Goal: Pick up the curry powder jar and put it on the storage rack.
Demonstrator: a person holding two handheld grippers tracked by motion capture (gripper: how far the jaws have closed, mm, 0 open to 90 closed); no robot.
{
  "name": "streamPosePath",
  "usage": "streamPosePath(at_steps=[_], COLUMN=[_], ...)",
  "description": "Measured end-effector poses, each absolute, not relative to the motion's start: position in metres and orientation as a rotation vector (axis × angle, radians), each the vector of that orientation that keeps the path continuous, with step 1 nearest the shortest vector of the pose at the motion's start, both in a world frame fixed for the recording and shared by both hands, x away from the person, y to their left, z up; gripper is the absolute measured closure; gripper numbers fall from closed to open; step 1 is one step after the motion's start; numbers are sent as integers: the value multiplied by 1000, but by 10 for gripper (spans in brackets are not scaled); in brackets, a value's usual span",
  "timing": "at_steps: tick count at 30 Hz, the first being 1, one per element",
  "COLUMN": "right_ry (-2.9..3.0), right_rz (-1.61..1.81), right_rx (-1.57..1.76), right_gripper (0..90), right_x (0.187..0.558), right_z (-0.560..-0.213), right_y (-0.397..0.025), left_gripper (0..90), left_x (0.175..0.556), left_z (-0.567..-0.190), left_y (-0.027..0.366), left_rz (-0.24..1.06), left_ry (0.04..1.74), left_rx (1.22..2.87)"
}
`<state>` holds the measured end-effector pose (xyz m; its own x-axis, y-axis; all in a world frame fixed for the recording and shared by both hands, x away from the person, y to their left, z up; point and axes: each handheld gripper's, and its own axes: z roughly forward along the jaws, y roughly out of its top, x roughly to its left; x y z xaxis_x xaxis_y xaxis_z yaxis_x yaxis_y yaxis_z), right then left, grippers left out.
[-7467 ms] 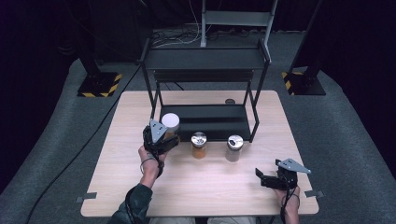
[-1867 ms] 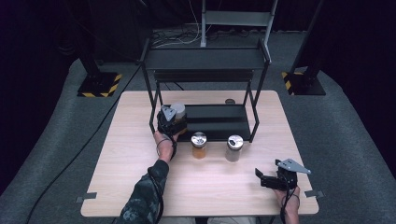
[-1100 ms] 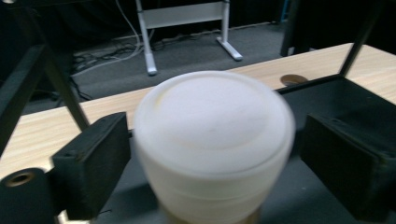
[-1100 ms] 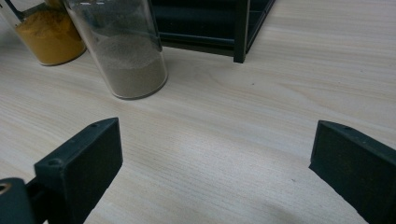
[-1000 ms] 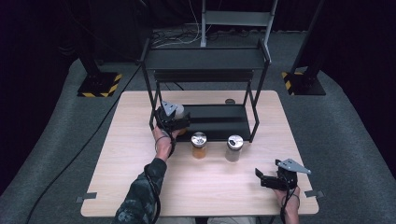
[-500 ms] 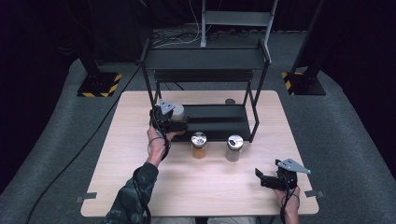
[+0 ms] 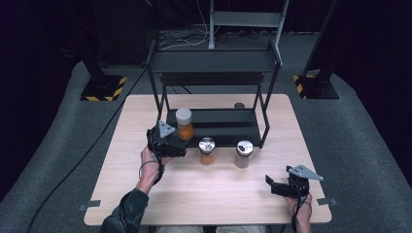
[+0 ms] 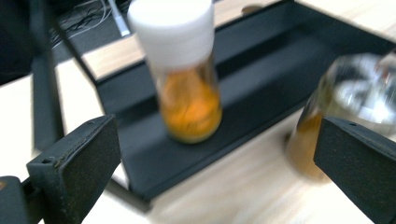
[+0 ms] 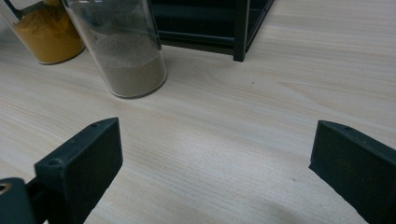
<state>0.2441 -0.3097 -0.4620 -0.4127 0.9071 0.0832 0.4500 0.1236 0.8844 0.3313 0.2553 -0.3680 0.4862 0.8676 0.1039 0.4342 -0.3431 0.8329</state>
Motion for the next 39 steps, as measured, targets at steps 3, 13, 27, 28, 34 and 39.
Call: streamPosePath(at_steps=[3, 13, 27, 28, 34, 39], right_ry=[1924, 1926, 1928, 1929, 1928, 1925], right_rz=[1238, 1230, 1226, 1225, 1214, 1223], right_rx=[1308, 1307, 1312, 1311, 1315, 1317], right_gripper=[16, 15, 15, 15, 15, 14], right_x=[244, 245, 245, 245, 245, 245], right_z=[-462, -461, -461, -461, -460, -461], right_y=[-310, -309, -308, -308, -306, -308], left_gripper=[4, 4, 4, 4, 2, 1], left_x=[321, 294, 284, 285, 282, 283], left_z=[-376, -412, -436, -437, -440, -440], left_y=[263, 283, 296, 298, 301, 302], left_rz=[702, 619, 562, 549, 543, 541], left_ry=[1094, 1187, 1275, 1282, 1283, 1282], left_rx=[1993, 2057, 2063, 2052, 2032, 2032])
